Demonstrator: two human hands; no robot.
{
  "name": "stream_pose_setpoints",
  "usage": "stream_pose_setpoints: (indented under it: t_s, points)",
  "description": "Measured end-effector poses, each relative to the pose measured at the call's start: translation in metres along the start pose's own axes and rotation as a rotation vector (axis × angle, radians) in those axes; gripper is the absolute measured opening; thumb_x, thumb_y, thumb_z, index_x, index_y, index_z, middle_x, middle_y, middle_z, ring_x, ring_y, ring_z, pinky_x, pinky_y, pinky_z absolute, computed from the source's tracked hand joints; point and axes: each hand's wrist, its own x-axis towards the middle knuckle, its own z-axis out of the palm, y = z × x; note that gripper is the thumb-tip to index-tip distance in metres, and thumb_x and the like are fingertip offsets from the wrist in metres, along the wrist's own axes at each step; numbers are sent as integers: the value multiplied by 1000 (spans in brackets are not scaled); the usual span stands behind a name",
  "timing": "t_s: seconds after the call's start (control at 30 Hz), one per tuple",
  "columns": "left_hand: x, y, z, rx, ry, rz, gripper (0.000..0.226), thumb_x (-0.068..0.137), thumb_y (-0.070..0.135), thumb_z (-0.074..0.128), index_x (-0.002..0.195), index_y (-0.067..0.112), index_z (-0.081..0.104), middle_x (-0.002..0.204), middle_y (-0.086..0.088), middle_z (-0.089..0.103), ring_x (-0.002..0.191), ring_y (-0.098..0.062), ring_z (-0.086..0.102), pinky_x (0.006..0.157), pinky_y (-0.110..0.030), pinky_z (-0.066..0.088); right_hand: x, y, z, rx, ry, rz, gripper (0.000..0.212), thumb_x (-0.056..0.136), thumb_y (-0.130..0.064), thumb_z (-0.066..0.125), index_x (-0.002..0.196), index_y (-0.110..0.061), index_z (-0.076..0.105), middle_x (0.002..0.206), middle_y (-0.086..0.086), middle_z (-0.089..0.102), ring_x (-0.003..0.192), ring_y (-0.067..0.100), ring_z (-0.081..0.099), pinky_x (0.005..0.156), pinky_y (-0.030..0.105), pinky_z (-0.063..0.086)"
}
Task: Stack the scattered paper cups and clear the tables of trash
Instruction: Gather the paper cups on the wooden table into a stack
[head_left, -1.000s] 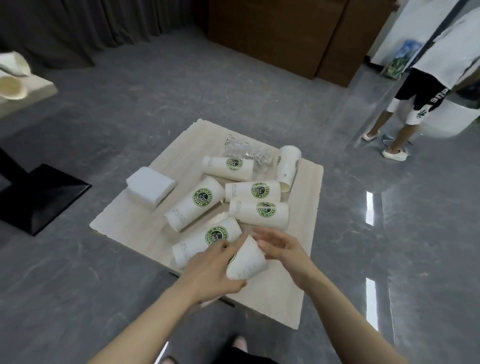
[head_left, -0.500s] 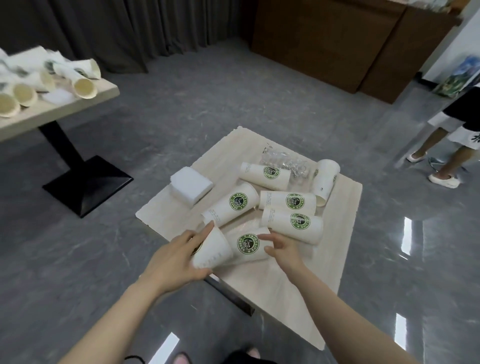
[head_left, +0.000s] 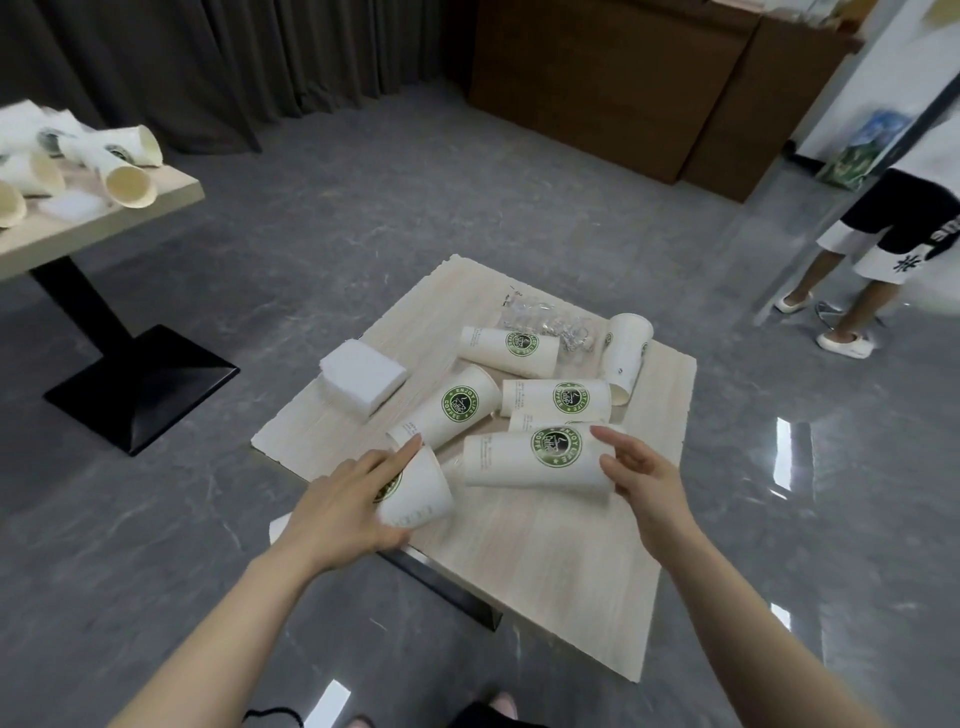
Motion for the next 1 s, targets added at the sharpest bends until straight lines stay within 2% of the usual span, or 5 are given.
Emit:
stream_pose_setpoints:
  t_s: [0.13,0.37,0.57,0.77,1.0]
  points:
    - [7,5,0,19,2,30,100,72,51,67,144,55,-3,133,21,38,110,-12,43,87,-31,43,-7,-8,-5,42,-32,-11,36,88,5,57,101,-24,74,83,2,57,88,21,44,82,37,31]
    - [12,14,-1,-31,-47,176,100,71,52,69,145,54,3,132,21,37,115,-7,40,88,-31,42,-30,-15,38,68,-141,17,32,88,6,56,107,-16,71,111,4,71,101,15,61,83,28,43]
    - [19,16,-1,-3,-93,254,98,73,55,65,147,51,1,127,15,38,114,-6,40,84,-26,41,-46,-5,81,144,-200,46,33,88,6,55,102,-18,72,107,0,72,102,13,63,91,29,45]
    - [26,27,3,0,-139,286,105,71,65,60,141,55,-18,113,12,36,107,-9,44,71,-24,36,-58,3,101,189,-194,59,33,89,5,54,102,-19,73,111,0,71,108,15,62,100,38,42]
    - [44,40,13,-129,-188,272,99,64,73,59,140,61,-3,135,13,42,126,-6,41,92,-32,44,-55,11,100,205,-215,71,31,89,2,56,113,-14,67,114,7,70,105,17,64,89,30,50]
